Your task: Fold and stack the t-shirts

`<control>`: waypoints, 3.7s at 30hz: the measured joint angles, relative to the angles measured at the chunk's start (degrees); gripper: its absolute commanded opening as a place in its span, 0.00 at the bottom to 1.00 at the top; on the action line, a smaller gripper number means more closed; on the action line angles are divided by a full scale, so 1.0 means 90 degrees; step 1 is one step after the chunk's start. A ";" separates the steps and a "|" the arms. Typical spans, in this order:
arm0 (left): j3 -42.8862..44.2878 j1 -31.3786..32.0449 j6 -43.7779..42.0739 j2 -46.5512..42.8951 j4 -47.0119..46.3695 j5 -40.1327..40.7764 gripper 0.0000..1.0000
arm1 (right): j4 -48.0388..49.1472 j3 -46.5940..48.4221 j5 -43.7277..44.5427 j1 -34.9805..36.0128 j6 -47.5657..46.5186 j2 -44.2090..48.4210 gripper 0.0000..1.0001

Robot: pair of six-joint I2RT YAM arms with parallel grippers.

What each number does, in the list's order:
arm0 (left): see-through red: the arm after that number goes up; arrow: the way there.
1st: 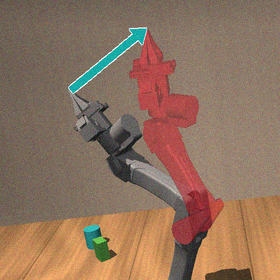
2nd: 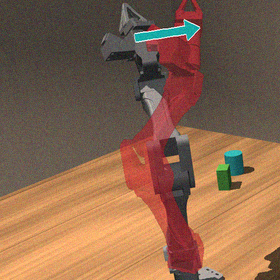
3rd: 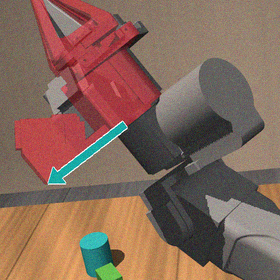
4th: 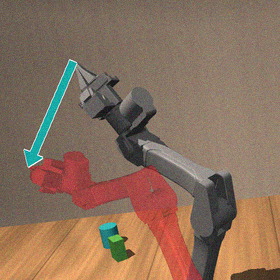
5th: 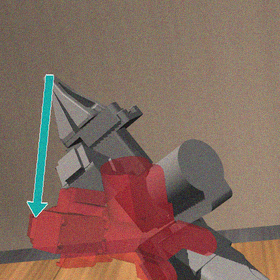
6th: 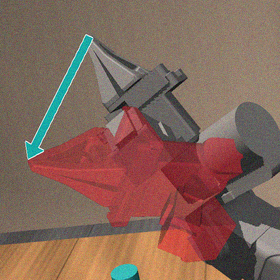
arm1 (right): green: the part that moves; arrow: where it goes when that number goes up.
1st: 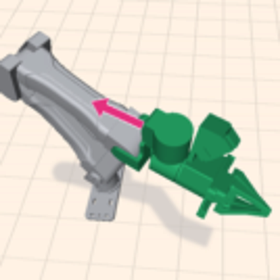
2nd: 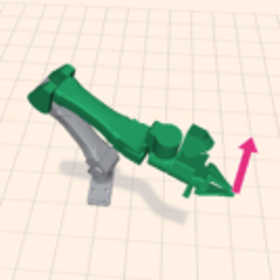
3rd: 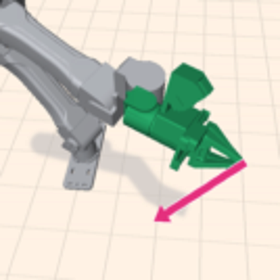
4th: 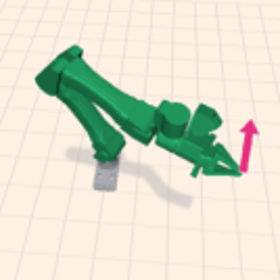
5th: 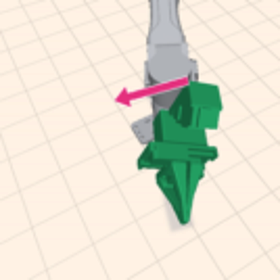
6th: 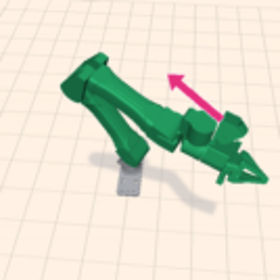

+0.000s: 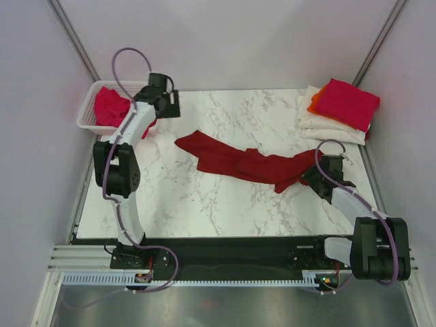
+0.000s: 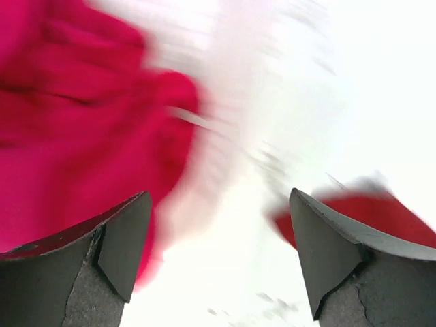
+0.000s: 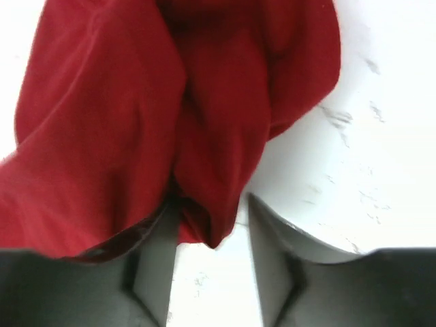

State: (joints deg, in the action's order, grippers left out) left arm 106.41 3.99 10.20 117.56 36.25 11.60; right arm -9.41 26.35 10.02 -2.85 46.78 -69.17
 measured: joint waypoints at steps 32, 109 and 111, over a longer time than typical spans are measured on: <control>-0.2259 0.0724 0.1528 0.0119 -0.0561 -0.0794 0.31 | -0.2108 0.1064 -0.0415 0.0138 -0.1452 0.1984 0.98; -0.3101 0.1188 0.0877 -0.2601 -0.0007 -0.1217 0.02 | -0.2382 0.5360 -0.0342 0.4379 -0.2518 -0.3553 0.77; -0.3398 0.1231 0.0828 -0.2523 0.0066 -0.1311 0.02 | -0.2475 0.5588 -0.0168 0.4597 -0.2518 -0.3793 0.75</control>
State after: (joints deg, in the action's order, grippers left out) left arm 75.83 15.07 17.65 94.85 36.84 -0.21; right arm -31.68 76.64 8.51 38.52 24.12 -103.31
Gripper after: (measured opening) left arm 0.034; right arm 0.773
